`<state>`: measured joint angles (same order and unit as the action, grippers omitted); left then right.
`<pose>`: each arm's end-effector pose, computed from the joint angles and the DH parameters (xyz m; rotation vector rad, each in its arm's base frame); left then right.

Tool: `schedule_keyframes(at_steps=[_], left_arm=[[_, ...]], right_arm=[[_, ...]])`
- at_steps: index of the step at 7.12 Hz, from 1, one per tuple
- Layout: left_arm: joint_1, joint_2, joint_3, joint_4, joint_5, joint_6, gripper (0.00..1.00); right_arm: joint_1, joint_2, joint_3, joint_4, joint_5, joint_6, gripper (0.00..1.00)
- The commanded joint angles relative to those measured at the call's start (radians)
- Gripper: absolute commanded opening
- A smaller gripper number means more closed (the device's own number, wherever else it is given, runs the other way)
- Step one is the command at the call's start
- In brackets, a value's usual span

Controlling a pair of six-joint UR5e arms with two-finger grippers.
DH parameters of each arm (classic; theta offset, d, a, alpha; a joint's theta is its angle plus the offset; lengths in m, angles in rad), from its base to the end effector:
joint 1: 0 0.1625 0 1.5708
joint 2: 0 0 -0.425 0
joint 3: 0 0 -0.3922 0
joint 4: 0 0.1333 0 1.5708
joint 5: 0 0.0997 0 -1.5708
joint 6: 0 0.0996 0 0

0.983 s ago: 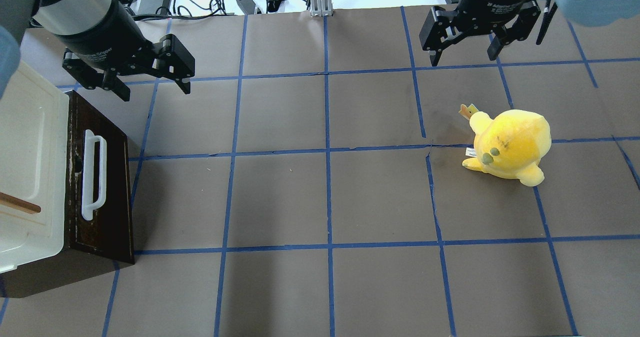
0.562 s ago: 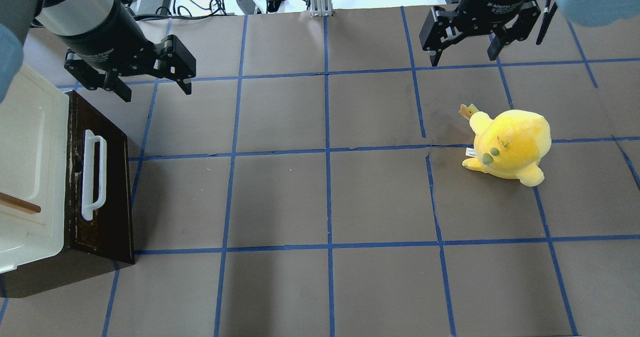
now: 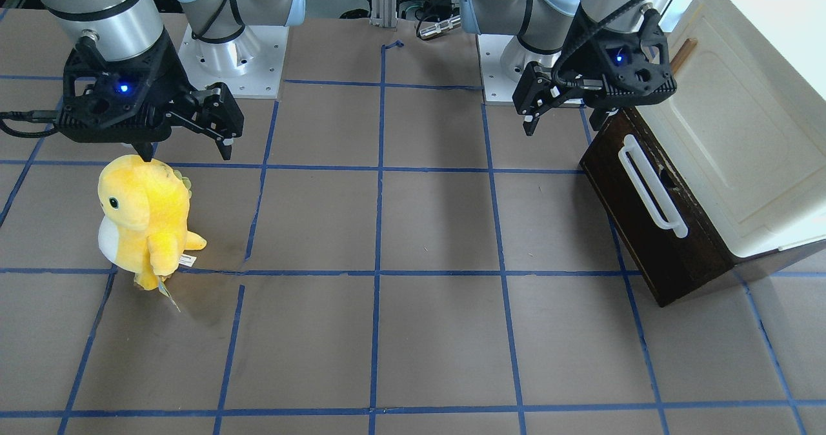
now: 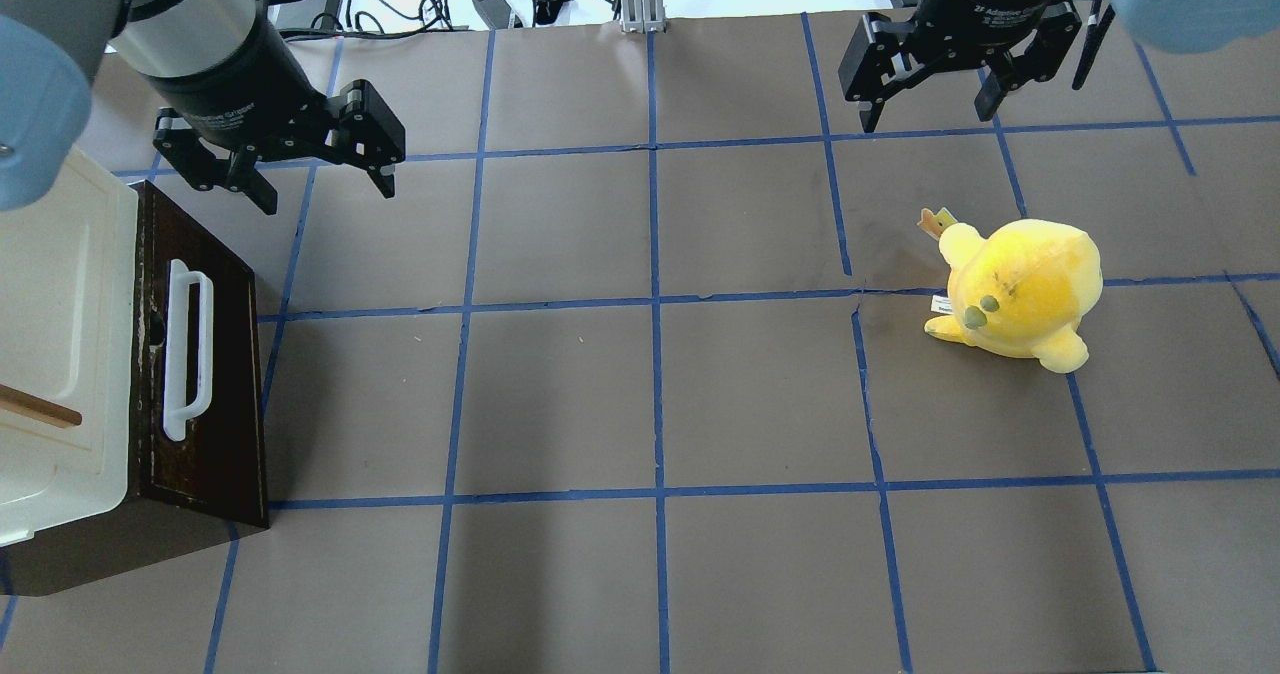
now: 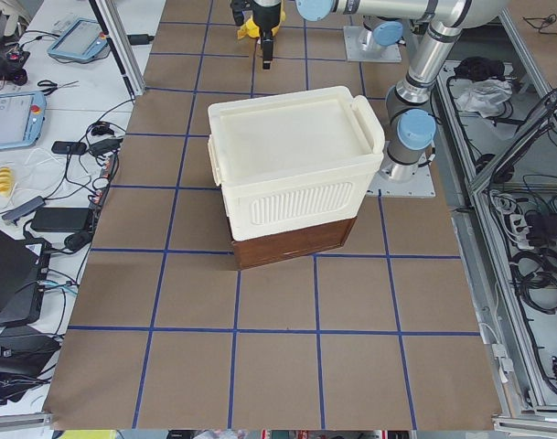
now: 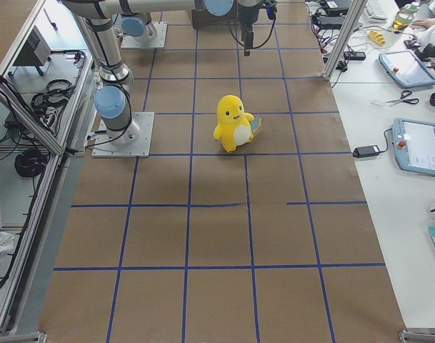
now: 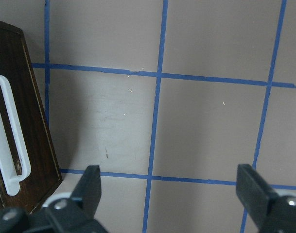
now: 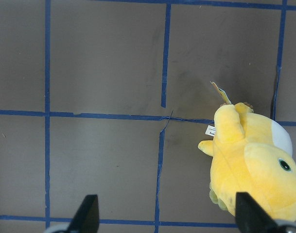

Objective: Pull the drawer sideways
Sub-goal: 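Move the left gripper down toward the white drawer handle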

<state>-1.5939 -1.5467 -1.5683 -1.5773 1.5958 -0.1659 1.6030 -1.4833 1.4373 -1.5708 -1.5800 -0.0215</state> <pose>-0.1419 -0.4804 0.5003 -0.2229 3.1104 -0.0349 0.1495 -0.5286 0.5090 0.0837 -3.1307 0.0721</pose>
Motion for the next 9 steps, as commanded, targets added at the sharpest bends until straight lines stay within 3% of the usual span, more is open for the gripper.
schedule_keyframes(at_steps=[1,5,6,8,9], left_arm=[[-0.075,-0.039,-0.033,-0.013,0.094,-0.148,1.00],[-0.152,-0.134,-0.211,-0.021,0.431,-0.257,1.00],[-0.152,-0.182,-0.226,-0.023,0.522,-0.261,1.00],[-0.152,-0.272,-0.234,-0.021,0.617,-0.293,1.00],[-0.152,-0.323,-0.237,-0.032,0.703,-0.396,1.00]], right_arm=[[0.000,0.000,0.000,0.000,0.000,0.000,1.00],[0.000,0.000,0.000,0.000,0.000,-0.001,1.00],[0.000,0.000,0.000,0.000,0.000,-0.001,1.00],[0.000,0.000,0.000,0.000,0.000,0.000,1.00],[0.000,0.000,0.000,0.000,0.000,0.000,1.00]])
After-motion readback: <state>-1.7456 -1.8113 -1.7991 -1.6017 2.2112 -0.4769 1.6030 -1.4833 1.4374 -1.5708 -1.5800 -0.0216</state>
